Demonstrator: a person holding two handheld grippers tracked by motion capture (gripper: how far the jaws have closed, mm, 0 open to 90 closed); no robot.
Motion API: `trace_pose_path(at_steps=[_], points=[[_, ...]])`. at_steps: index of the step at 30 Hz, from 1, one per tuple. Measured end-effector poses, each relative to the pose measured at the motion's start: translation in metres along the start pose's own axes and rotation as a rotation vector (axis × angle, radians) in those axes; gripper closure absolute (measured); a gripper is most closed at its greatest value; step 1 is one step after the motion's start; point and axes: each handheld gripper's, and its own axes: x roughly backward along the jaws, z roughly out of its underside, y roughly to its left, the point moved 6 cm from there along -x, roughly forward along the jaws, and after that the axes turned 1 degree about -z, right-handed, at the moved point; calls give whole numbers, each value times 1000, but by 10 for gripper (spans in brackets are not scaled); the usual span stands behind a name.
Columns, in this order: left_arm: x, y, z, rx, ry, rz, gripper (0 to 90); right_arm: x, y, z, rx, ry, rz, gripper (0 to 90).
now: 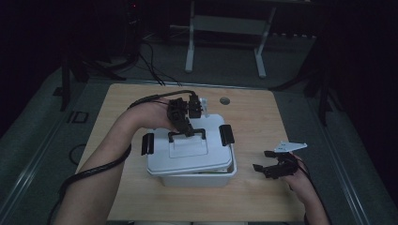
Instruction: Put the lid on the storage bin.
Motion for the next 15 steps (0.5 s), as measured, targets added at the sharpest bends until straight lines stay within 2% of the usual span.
trace_pose_path(at_steps=[2,6,8,11,15], points=[[-3,0,-5,-11,4,1,836,0,-1,1,-3,-3,-1,147],[-7,-1,-16,-19,-20,12,836,0,-1,3,-7,-5,-6,147],[-9,-3,-21,-27,-15,23,836,0,-1,4,-8,-1,-5,147],[-14,-3,-25,-45,-2,13,836,1,-1,5,-9,-5,-5,147],[-24,-3,-26,-45,16,27,836,4,-3,5,-9,-14,-1,148]])
